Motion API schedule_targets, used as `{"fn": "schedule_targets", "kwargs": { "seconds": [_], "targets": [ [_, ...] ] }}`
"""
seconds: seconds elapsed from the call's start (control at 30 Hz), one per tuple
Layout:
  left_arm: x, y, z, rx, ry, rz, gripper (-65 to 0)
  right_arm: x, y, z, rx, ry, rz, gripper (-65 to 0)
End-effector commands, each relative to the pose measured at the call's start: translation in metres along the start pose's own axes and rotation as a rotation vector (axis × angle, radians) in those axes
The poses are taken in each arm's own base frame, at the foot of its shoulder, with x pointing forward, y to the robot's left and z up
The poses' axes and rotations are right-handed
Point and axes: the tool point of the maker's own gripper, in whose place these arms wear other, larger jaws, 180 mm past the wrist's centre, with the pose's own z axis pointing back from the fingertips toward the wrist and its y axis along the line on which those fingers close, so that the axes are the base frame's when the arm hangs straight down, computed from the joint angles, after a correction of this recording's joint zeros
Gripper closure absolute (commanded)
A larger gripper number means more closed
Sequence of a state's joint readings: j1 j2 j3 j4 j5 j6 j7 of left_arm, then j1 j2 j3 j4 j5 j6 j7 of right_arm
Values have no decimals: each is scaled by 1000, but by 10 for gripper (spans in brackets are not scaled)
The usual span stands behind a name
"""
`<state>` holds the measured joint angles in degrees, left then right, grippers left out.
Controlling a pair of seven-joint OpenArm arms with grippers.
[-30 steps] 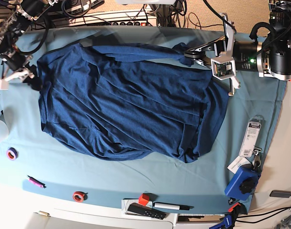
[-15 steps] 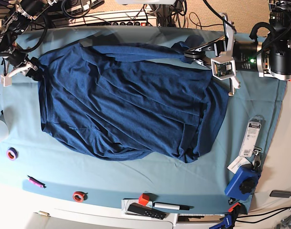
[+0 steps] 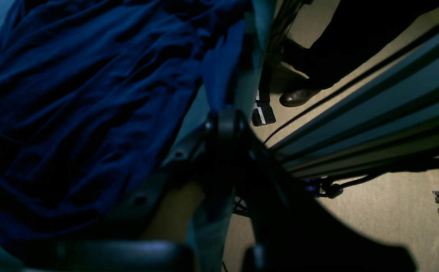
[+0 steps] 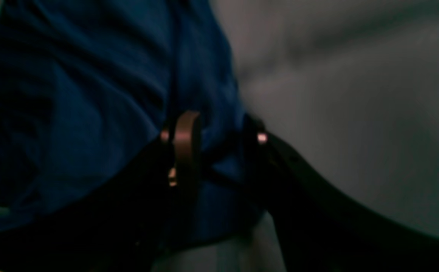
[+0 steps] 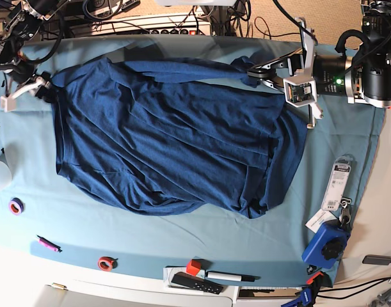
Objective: Layout the t-shirt on the table in an organized manner, then fold the t-shirt properly
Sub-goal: 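Hold the shirt edge with the left gripper while the right gripper adjusts its corner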
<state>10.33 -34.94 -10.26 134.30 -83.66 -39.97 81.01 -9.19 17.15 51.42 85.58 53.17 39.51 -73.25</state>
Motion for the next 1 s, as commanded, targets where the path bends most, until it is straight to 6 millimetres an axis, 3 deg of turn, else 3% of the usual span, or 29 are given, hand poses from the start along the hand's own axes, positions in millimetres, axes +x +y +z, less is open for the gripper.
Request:
{"fn": "schedule_targets", "kwargs": {
  "seconds": [0.0, 0.17, 0.3, 0.43, 0.57, 0.77, 0.97],
  "targets": [
    [8, -2, 3, -7, -26, -18, 0, 27, 4, 9, 3, -70, 60, -191],
    [8, -2, 3, -7, -26, -18, 0, 38, 19, 17, -15, -45, 170, -192],
    [8, -2, 3, -7, -26, -18, 0, 14, 20, 10, -31, 67, 208, -310],
    [8, -2, 3, -7, -26, -18, 0, -16, 21, 1, -46, 175, 261, -310],
    [8, -2, 3, -7, -26, -18, 0, -27, 21, -7, -72, 192, 327, -310],
    [8, -2, 3, -7, -26, -18, 0, -21, 4, -9, -186, 175, 378, -310],
    [8, -2, 3, -7, -26, -18, 0, -12, -1, -9, -223, 127, 336, -310]
  ]
}}
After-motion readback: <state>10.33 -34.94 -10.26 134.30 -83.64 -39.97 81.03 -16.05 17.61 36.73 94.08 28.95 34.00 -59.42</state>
